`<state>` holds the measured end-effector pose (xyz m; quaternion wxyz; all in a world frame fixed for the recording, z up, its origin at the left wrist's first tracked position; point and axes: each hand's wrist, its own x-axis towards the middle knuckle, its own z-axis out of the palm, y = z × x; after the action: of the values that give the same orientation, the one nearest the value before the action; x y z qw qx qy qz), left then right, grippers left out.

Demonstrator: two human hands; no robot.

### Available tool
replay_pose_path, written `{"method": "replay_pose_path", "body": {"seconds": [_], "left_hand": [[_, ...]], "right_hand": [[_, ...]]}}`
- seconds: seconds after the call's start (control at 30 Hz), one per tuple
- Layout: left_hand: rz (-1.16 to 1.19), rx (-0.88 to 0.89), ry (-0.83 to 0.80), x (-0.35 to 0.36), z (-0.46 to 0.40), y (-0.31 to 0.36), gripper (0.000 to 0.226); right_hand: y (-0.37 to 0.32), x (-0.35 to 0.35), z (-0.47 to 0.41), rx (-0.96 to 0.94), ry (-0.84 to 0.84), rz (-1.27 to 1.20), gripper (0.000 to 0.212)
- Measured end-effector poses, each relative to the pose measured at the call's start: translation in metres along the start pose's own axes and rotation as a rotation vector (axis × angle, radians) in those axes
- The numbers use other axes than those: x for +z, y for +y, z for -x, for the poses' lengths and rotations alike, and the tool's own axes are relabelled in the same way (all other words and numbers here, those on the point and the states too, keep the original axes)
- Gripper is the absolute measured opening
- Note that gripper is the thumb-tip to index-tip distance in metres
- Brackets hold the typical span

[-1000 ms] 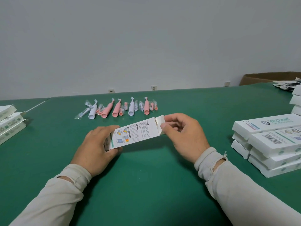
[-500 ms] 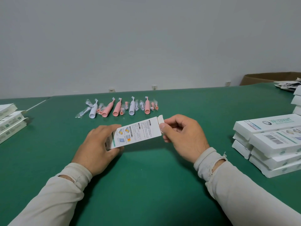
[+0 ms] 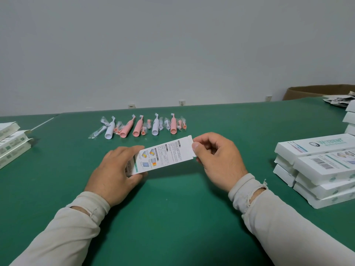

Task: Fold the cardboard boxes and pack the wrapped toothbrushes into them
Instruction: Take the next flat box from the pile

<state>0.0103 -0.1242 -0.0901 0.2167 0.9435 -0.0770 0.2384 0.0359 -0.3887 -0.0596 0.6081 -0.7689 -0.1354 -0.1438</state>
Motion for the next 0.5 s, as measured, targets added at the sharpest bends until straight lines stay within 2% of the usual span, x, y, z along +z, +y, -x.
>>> {"method": "replay_pose_path", "body": {"seconds": [0.27, 0.4, 0.5], "left_hand": [[0.049, -0.026, -0.025, -0.003, 0.004, 0.006, 0.077], [0.088, 0.084, 0.032, -0.004, 0.006, 0.012, 0.06], [0.157, 0.116, 0.024, -0.002, 0.006, 0.014, 0.057]], "right_hand": [[0.006, 0.011, 0.003, -0.07, -0.006, 0.096, 0.029], [0.012, -0.001, -0.008, 0.042, 0.105, 0.071, 0.024], [0.017, -0.013, -0.012, 0.197, 0.114, -0.17, 0.027]]}}
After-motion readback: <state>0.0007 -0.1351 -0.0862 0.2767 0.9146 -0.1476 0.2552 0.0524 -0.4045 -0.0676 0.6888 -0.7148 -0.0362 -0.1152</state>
